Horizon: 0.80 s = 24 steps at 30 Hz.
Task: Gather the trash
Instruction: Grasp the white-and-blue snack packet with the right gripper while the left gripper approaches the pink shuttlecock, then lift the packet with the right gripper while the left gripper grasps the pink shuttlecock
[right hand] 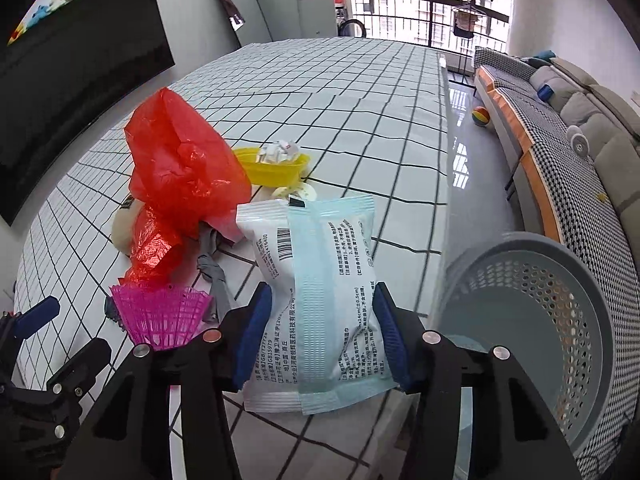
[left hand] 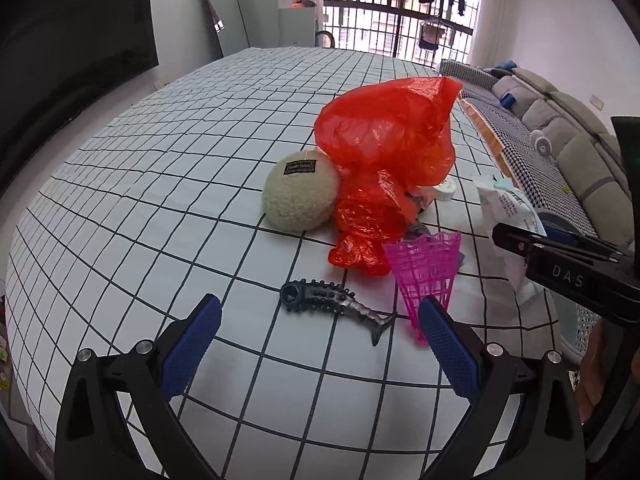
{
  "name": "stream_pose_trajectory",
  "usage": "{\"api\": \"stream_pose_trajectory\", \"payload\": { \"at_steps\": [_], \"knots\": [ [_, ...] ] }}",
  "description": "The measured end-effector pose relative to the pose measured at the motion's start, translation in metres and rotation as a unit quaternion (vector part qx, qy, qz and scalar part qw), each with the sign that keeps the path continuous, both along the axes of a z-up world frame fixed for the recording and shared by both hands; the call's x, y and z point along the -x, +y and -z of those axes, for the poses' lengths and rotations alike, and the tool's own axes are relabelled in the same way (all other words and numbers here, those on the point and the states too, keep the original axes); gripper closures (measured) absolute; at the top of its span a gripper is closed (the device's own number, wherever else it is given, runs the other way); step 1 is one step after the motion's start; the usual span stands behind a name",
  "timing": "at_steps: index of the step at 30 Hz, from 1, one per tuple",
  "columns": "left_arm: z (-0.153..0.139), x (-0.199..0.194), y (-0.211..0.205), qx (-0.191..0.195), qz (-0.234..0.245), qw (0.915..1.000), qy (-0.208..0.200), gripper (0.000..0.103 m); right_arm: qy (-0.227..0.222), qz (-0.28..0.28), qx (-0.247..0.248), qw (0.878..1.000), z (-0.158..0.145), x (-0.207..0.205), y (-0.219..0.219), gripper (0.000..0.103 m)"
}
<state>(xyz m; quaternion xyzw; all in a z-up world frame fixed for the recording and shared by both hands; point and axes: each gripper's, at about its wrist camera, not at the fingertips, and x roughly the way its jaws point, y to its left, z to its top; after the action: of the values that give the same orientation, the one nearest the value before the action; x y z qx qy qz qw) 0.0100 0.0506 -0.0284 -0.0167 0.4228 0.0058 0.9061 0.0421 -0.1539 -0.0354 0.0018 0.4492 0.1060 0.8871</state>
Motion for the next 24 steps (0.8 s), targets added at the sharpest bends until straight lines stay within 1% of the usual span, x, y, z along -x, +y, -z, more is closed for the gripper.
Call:
{"api": "stream_pose_trajectory", "payload": {
  "at_steps": [5, 11, 15, 16, 17, 20, 21, 23, 24],
  "knots": [
    [0.004, -0.004, -0.018, -0.008, 0.013, 0.9999, 0.004, 0.006, -0.009, 0.046, -0.01, 0.999, -0.001, 0.034, -0.026, 0.052],
    [0.007, -0.014, -0.041, -0.022, 0.018, 0.9996, -0.002, 0.006, -0.009, 0.063, -0.041, 0.997, 0.0, 0.07, -0.047, 0.052],
    [0.008, -0.017, -0.055, -0.031, 0.029, 0.999, -0.01, 0.008, -0.007, 0.075, -0.052, 0.996, 0.003, 0.083, -0.063, 0.052],
    [0.008, -0.017, -0.056, -0.032, 0.03, 0.999, -0.011, 0.01, -0.007, 0.078, -0.055, 0.995, 0.003, 0.085, -0.066, 0.052],
    [0.009, -0.018, -0.059, -0.033, 0.033, 0.9988, -0.011, 0.016, -0.006, 0.082, -0.058, 0.995, 0.004, 0.086, -0.072, 0.052],
    [0.012, -0.021, -0.068, -0.041, 0.041, 0.9983, -0.002, 0.027, -0.004, 0.092, -0.064, 0.994, 0.006, 0.089, -0.082, 0.052],
    [0.014, -0.022, -0.07, -0.044, 0.043, 0.9981, 0.0, 0.029, -0.003, 0.095, -0.065, 0.993, 0.007, 0.089, -0.085, 0.052],
    [0.017, -0.023, -0.073, -0.047, 0.047, 0.9978, 0.006, 0.043, -0.001, 0.1, -0.069, 0.993, 0.008, 0.09, -0.089, 0.052],
    [0.018, -0.023, -0.074, -0.047, 0.049, 0.9976, 0.008, 0.047, 0.001, 0.102, -0.07, 0.992, 0.009, 0.091, -0.091, 0.052]
  ]
}}
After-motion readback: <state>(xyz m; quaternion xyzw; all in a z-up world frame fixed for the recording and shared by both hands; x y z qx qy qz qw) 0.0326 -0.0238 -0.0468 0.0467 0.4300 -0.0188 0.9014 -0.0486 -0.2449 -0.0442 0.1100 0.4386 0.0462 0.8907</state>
